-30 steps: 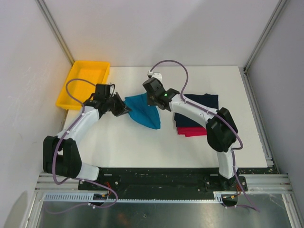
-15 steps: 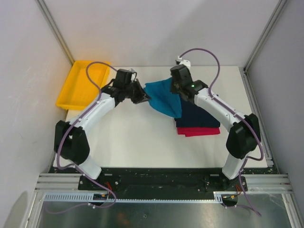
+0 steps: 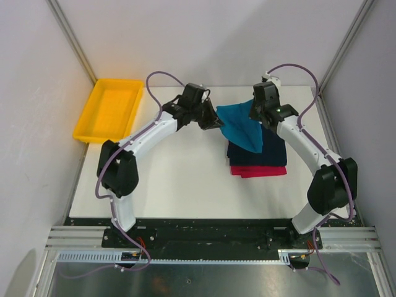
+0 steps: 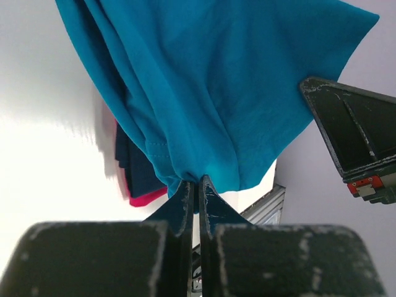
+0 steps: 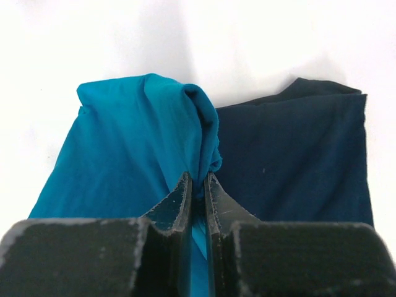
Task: Fold and stack the t-shirts
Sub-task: Put the neatly folded tshirt into the corner of the board with both arms
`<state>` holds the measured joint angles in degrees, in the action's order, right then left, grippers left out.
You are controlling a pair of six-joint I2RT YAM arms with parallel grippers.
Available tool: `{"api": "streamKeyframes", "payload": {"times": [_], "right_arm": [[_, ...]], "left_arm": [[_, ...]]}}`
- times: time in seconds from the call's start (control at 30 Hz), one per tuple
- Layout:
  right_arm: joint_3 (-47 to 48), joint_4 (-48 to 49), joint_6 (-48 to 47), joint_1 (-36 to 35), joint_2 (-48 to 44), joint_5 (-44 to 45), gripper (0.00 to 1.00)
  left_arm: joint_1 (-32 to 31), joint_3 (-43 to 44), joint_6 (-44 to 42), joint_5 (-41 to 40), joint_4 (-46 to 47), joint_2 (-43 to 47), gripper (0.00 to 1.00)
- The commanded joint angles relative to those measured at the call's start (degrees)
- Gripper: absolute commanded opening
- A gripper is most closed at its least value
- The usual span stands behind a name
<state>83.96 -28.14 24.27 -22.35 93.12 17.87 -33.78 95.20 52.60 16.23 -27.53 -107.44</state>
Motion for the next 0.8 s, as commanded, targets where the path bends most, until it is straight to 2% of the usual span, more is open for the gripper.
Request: {"api": "streamKeyframes", "payload": {"times": [0.0, 0.77], "right_arm": [[-0.89, 0.87, -1.20, 2.13, -3.80, -0.36, 0.00], [-5.89, 1.68, -1.75, 9.42, -6.43, -3.33, 0.00]], "left_arm": [[-1.66, 5.59, 1.75, -0.29, 0.86, -2.08, 0.00], [-6.05, 13.38, 3.70, -0.37, 0.72, -9.88, 0.00]]}}
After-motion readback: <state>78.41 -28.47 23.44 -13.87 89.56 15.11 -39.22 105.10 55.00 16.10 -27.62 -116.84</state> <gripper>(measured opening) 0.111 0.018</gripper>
